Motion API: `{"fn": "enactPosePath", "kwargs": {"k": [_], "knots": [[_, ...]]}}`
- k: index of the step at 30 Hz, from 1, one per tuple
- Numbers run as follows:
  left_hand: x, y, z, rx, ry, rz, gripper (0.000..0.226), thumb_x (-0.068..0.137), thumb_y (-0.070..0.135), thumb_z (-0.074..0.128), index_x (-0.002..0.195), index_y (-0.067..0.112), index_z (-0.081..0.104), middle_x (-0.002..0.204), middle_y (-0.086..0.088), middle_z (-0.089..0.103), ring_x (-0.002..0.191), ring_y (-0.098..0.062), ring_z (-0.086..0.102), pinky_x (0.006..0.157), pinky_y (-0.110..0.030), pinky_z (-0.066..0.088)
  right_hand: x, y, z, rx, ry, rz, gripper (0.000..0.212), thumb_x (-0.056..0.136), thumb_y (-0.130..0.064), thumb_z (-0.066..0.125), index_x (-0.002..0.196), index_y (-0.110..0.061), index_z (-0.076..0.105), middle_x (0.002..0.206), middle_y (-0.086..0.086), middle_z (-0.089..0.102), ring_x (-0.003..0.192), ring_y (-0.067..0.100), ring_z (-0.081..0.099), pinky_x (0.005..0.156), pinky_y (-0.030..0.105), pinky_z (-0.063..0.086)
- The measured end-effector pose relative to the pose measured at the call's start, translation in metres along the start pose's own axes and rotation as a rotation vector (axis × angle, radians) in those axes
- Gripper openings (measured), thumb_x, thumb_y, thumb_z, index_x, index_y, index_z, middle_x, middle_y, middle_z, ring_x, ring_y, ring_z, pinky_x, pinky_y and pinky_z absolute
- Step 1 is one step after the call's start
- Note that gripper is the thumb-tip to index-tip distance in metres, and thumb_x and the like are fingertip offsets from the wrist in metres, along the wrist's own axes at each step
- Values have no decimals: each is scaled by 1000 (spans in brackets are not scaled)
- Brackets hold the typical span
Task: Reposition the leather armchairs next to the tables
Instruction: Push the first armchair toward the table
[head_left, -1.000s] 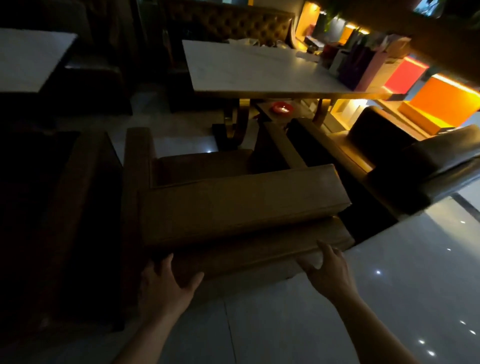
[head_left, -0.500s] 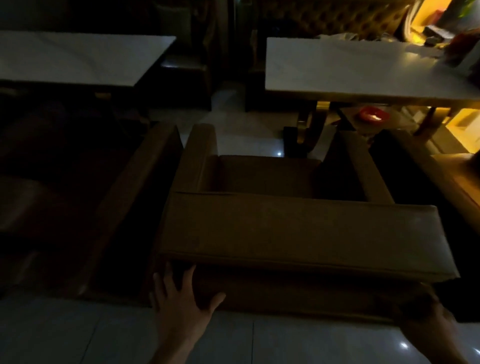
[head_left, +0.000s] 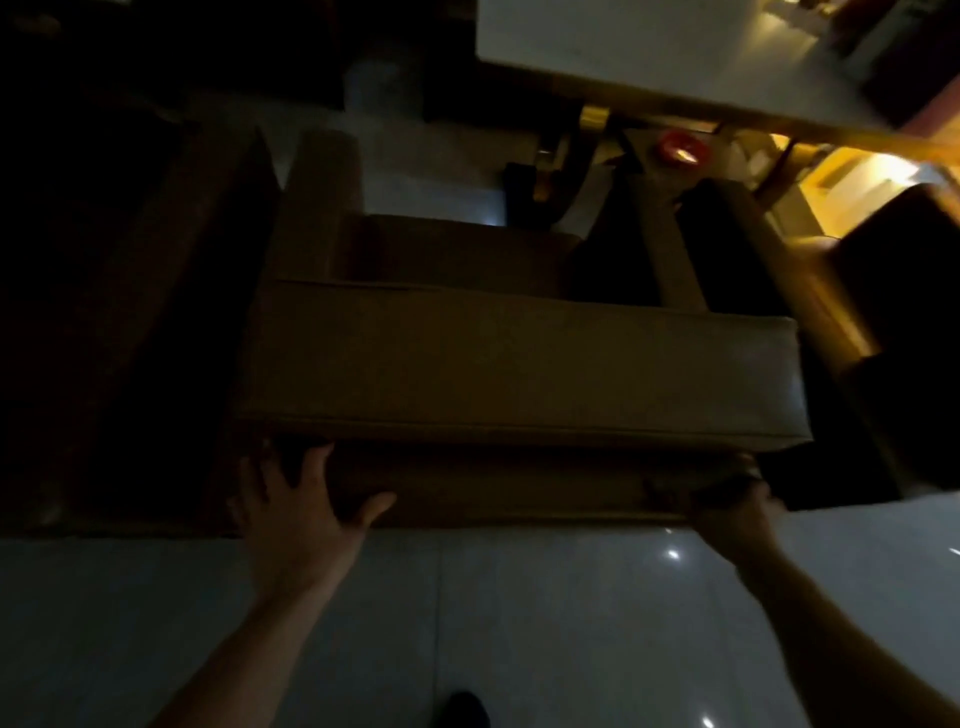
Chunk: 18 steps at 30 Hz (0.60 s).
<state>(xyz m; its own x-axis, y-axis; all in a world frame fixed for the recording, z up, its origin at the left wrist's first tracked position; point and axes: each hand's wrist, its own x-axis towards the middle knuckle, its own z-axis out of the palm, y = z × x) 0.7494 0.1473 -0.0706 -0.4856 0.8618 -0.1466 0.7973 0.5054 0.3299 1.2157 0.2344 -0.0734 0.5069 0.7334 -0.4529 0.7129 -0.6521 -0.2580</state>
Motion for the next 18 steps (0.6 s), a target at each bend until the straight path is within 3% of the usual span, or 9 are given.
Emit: {"fn": "enactPosePath", "kwargs": {"k": [3,6,8,11,14,18], "knots": [[1,-2,5,-2,28,-9,94,60,84,55,135,27,48,151,-30,29,141,-50,18,111,-67,20,-68,-48,-7,-35,-12,30,148,38,-95,58,151,-18,2,153,26,7,139,45,11,111,56,24],[2,2,5,-9,19,-28,95,57,82,59,135,28,48,149,-31,28,140,-50,17,109,-70,19,-102,-67,7,-61,-6,-61,137,49,-100,36,151,-22,-14,154,24,-22,141,46,-18,113,64,16],[2,4,3,2,4,-31,96,57,83,59,136,29,47,151,-30,26,140,-49,15,110,-70,18,-107,-62,20,-89,-4,-103,134,49,-103,25,150,-26,-14,155,22,-22,141,44,-21,113,65,17],[-2,6,-4,81,5,-22,97,61,87,54,138,29,46,149,-30,30,141,-47,16,115,-63,9,-116,-64,33,-217,103,-338,125,58,-100,28,152,-25,-5,159,21,-11,144,40,-14,116,60,15],[-10,12,-12,137,116,173,85,74,81,45,132,20,56,131,-30,50,128,-48,35,114,-62,17,-128,-81,46,-332,80,-648,116,63,-96,33,152,-32,-4,162,12,-7,147,31,-14,117,58,11],[-26,34,-6,114,67,427,87,71,77,54,140,25,51,137,-16,52,127,-42,41,113,-58,27,-130,-94,63,-360,39,-721,123,58,-93,46,150,-37,-13,159,21,-13,143,39,-22,115,63,4]]}}
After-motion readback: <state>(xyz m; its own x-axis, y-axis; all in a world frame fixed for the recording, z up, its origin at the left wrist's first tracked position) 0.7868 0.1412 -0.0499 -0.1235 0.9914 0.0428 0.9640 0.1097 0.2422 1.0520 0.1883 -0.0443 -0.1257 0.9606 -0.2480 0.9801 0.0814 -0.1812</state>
